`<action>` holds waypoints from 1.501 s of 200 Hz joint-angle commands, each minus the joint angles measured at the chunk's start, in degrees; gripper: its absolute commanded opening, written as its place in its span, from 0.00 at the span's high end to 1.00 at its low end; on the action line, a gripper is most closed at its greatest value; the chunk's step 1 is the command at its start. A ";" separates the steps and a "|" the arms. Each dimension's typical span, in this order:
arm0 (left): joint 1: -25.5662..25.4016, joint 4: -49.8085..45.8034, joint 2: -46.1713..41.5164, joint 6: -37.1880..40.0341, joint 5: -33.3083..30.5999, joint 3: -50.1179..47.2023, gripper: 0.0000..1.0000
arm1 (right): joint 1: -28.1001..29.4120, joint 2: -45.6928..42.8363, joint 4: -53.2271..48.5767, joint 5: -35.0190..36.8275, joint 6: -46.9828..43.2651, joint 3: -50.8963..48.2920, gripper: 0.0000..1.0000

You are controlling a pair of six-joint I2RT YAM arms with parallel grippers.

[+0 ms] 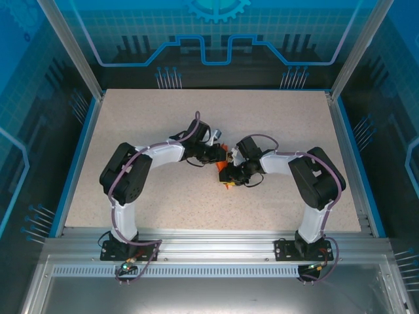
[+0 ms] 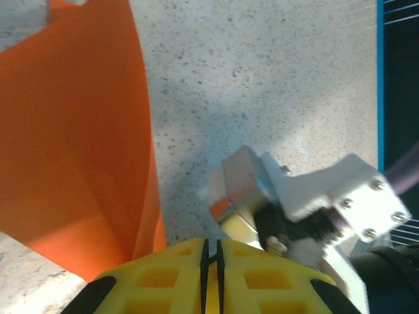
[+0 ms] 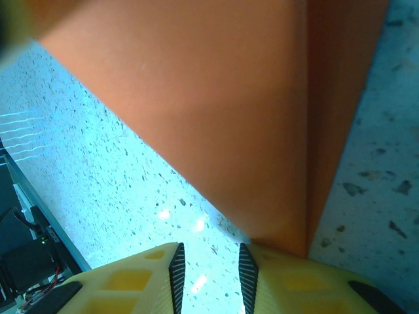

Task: Fold a paper plane with a square sheet of paper (fold left side to right side)
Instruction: Fold the wing for the fifth time at the center of the table.

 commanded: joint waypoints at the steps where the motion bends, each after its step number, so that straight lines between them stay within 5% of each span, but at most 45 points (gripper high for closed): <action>1: -0.36 -4.18 2.39 2.76 -4.11 2.30 0.84 | 0.80 2.67 -5.44 4.16 -1.43 -1.43 0.68; 123: 1.02 -5.53 9.53 3.91 -6.66 5.91 0.84 | 0.79 2.66 -5.81 3.56 -2.20 -1.30 0.68; 200: 1.39 -5.28 10.71 4.12 -7.29 4.71 0.85 | -1.54 -5.76 -3.38 -5.04 -2.34 -1.94 0.74; 300: 1.39 -5.14 10.22 4.05 -7.38 4.34 0.85 | 0.32 -1.60 1.35 -6.36 2.42 -2.45 0.74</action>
